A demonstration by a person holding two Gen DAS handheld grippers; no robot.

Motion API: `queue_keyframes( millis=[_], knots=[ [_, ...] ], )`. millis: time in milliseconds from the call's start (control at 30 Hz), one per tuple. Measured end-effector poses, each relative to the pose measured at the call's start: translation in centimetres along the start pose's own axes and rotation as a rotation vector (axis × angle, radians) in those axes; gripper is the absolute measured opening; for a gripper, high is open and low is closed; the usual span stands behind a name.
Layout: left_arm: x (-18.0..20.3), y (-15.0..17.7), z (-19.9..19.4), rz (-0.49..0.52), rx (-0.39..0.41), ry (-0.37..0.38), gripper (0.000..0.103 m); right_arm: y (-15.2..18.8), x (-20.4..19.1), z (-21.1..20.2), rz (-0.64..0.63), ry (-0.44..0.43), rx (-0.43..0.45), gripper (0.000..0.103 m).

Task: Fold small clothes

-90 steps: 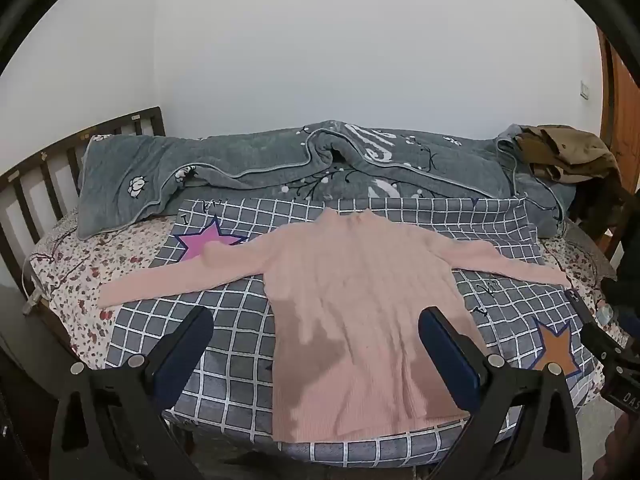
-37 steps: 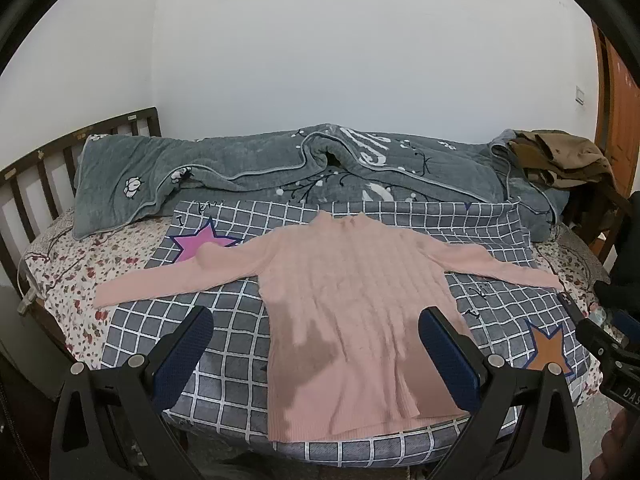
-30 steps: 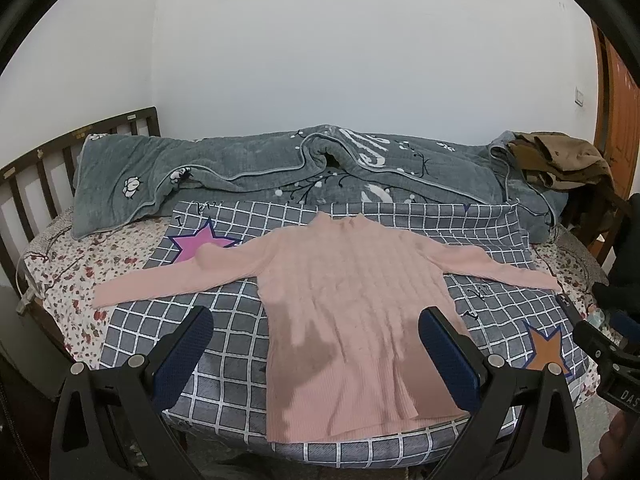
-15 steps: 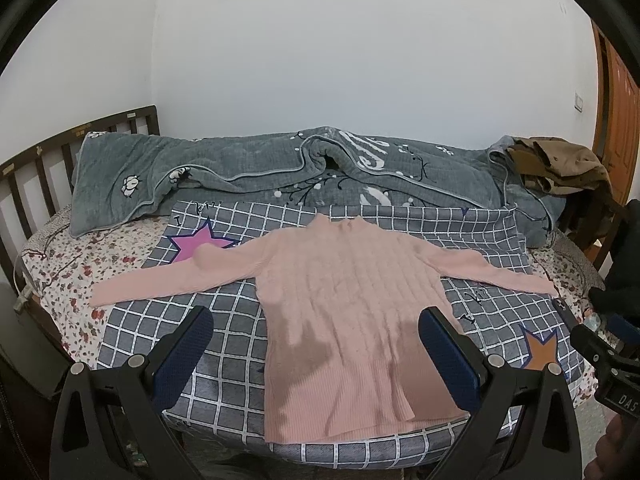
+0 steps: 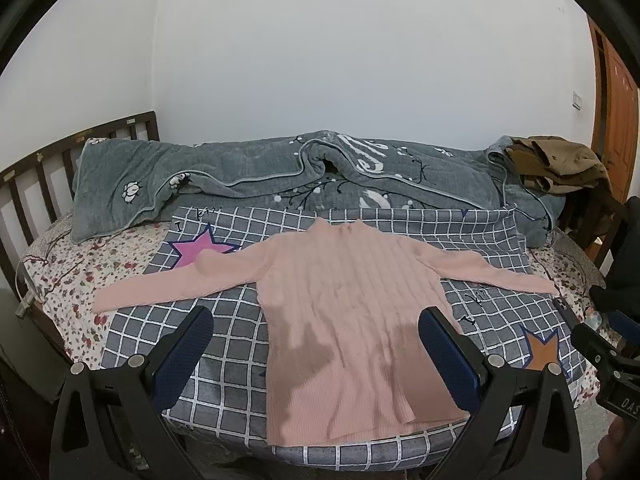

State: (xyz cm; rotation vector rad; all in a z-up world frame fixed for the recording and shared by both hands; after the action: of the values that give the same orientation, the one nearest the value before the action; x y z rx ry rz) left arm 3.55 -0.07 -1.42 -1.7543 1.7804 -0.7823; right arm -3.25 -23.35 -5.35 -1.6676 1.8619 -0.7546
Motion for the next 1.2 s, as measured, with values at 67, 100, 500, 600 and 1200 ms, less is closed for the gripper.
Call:
queue_keyframes(
  millis=[67,100,500,600,1200],
  knots=[
    [0.1,0.0,0.0,0.002,0.001,-0.001,0.103,0.0,0.0,0.0,-0.001,0.002,-0.001,0.1],
    [0.1,0.0,0.0,-0.001,0.0,-0.001,0.103,0.0,0.0,0.0,-0.001,0.006,-0.002,0.1],
    [-3.3,-0.1,3.2,-0.017,-0.024,-0.078,0.103,-0.7,-0.7,2.4,-0.021,-0.014,-0.014,0.1],
    [-6.3,0.1,5.2,-0.068,-0.025,-0.114,0.103,-0.8,-1.2,3.7,-0.031,-0.009,-0.014,0.1],
    [-25.5,2.0,19.4,-0.336,-0.225,-0.194,0.102,-1.3,-4.1,15.7,-0.085,-0.075,0.021,0.1]
  ],
)
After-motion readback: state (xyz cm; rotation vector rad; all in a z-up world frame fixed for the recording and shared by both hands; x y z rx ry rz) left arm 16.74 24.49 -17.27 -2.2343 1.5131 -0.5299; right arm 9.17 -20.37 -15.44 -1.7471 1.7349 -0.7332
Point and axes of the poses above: each gripper's, at about its wrist camera, not at the fingertips, and z roughly the way its jaws point, x to its right, y to its underside, the point moved 5 cm from there along z, roughly the way its jaws point, and after that the axes turned 12 degrees about -x, right-handed, at the moved point
